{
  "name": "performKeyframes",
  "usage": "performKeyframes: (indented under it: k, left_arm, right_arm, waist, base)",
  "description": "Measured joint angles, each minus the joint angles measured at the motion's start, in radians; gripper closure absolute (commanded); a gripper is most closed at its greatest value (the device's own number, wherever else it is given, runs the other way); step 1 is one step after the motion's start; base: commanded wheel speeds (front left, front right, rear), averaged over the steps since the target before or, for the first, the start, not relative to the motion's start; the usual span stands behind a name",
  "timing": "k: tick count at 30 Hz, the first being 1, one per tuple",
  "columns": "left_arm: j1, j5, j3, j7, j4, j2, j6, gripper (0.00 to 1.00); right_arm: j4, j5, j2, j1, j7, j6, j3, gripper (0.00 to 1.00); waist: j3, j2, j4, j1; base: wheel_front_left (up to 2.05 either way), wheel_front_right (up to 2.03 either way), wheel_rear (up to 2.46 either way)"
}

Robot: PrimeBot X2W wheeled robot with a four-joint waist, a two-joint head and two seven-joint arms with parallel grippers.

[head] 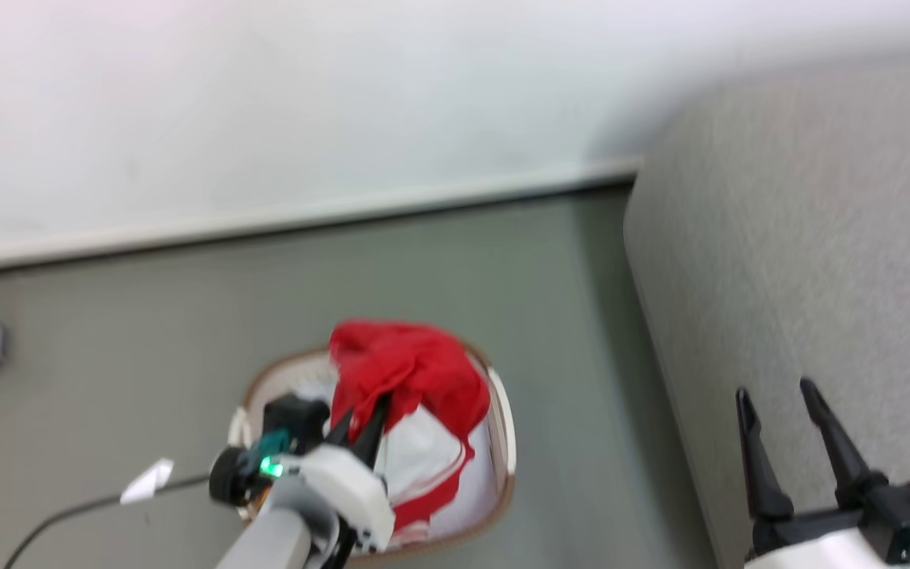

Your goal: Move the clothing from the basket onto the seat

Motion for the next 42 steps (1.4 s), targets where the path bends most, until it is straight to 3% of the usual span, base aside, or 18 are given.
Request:
performKeyframes:
  k: [10, 18, 24, 33, 42]
  left_arm:
    - [0.188, -0.037, 0.018, 0.061, -0.264, 0.05, 0.041, 1.0]
    - [0.241, -0.046, 0.012, 0.153, -0.458, 0.09, 0.07, 1.0]
    - [0.253, -0.049, -0.017, 0.208, -0.565, 0.101, 0.06, 1.0]
    - [0.236, -0.049, -0.103, 0.263, -0.621, 0.119, 0.023, 1.0]
    - [0.188, -0.06, -0.222, 0.269, -0.6, 0.105, -0.001, 1.0]
  right_arm:
    - [-0.015, -0.016, -0.001, 0.117, 0.0, 0.0, 0.021, 0.0]
    - [-0.036, -0.05, -0.012, 0.1, 0.0, 0.0, 0.113, 0.0]
    - [-0.026, -0.019, -0.095, 0.014, 0.0, 0.0, 0.3, 0.0]
    - [0.099, 0.097, -0.254, -0.235, -0.002, 0.0, 0.649, 0.0]
    - [0.218, 0.246, -0.28, -0.429, -0.002, 0.0, 0.915, 0.0]
  waist:
    - [-0.25, 0.0001, 0.026, -0.0002]
    - [-0.294, 0.0, 0.028, 0.0001]
    - [-0.291, 0.0001, 0.03, 0.0003]
    - [-0.284, 0.0, 0.049, 0.0005]
    - [-0.278, 0.0, 0.075, 0.0005]
  base:
    - [0.0, 0.0, 0.0]
    - [0.0, 0.0, 0.0]
    - [0.0, 0.0, 0.0]
    - [0.0, 0.0, 0.0]
    - [0.0, 0.0, 0.0]
